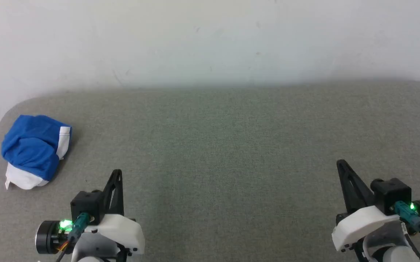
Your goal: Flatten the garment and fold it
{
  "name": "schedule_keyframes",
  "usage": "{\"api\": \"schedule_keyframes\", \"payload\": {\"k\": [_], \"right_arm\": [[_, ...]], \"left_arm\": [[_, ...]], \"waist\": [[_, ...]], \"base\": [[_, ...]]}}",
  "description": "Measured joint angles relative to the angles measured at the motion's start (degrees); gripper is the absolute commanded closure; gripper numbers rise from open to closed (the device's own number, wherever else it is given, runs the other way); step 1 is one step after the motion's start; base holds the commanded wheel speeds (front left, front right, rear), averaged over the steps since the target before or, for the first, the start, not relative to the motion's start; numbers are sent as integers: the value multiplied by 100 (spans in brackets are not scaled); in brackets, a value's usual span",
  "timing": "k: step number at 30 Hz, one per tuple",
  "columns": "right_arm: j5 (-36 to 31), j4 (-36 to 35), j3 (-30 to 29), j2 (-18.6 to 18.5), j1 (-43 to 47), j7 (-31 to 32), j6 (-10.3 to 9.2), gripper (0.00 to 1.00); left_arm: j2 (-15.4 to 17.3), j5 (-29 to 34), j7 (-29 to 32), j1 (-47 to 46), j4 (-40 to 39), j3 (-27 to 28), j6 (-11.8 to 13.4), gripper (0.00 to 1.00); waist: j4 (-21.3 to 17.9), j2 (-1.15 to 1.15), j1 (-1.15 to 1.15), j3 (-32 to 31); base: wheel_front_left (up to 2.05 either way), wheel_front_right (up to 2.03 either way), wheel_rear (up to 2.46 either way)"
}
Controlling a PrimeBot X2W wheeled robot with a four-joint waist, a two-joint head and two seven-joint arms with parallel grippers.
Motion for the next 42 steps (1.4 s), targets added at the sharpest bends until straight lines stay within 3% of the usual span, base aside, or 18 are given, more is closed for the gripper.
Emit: {"api": "schedule_keyframes", "payload": {"k": [36, 37, 42], "right_arm": [[0, 0, 0, 0, 0, 0, 0, 100], [1, 2, 1, -1, 2, 0, 0, 0], [4, 13, 1, -7, 7, 0, 0, 0]], "left_arm": [[0, 1, 0, 0, 0, 0, 0, 100], [0, -1, 0, 2, 1, -2, 2, 0], [0, -1, 0, 3, 8, -7, 5, 0]], "waist": [[0, 0, 0, 0], [0, 0, 0, 0], [0, 0, 0, 0]], "base": [[0, 0, 0], [0, 0, 0], [0, 0, 0]]}}
